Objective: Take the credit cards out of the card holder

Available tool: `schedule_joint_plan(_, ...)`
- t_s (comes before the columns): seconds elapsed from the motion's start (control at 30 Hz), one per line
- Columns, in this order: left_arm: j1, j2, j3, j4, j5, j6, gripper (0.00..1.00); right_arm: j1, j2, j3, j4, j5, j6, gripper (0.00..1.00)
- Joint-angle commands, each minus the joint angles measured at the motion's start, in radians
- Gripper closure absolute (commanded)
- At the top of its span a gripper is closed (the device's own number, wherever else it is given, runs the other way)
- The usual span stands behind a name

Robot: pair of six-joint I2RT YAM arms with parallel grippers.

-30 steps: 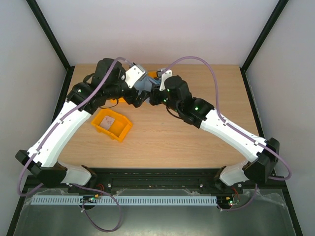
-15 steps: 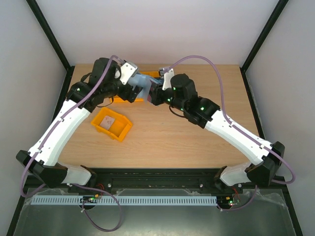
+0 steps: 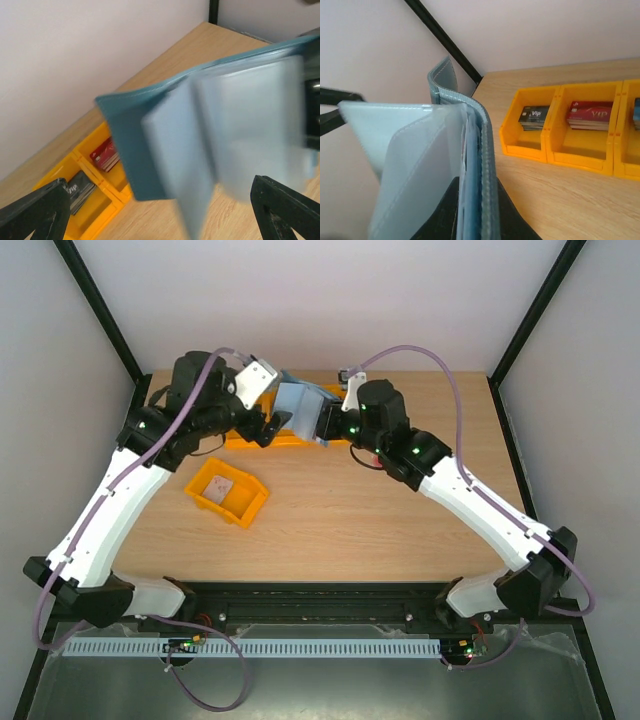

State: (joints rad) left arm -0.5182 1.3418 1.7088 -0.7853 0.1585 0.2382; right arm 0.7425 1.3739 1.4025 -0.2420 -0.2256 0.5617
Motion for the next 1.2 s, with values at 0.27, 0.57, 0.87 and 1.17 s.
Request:
schedule_joint_plan(0.27,-0.209,0.057,-0.008,0.004,-0.22,0.131,0.01,0.0,0.07,0.055,0.137,0.015,0.227,0.98)
schedule_joint_plan(0.57,-0.199,0.086,-0.018,0.096,-0.431,0.1,0.01,0.0,0.068,0.062,0.181,-0.058,0.249,0.98)
schedule_joint_plan(0.87,-0.065,0.064,0.004,0.063,-0.241,-0.002,0.04,-0.017,0.026,0.026,0.188,-0.099,0.201,0.98)
schedule_joint_plan(1.17,0.097,0.034,0.004,0.022,0.13,-0.05,0.01,-0.027,-0.023,0.001,0.256,-0.344,0.016,0.98)
